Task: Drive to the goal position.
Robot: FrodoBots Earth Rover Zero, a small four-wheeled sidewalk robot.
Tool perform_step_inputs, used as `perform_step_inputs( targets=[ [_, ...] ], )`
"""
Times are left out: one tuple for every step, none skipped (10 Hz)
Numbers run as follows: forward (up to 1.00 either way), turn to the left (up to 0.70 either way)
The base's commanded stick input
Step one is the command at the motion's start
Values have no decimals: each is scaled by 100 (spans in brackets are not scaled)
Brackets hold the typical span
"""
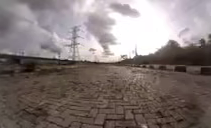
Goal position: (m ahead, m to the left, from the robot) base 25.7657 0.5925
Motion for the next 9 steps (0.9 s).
perform_step_inputs(
  targets=[
    [100, 0],
    [100, 0],
    [100, 0],
    [100, 0],
    [100, 0],
    [100, 0],
    [100, 0],
    [100, 0],
    [100, 0]
  ],
)
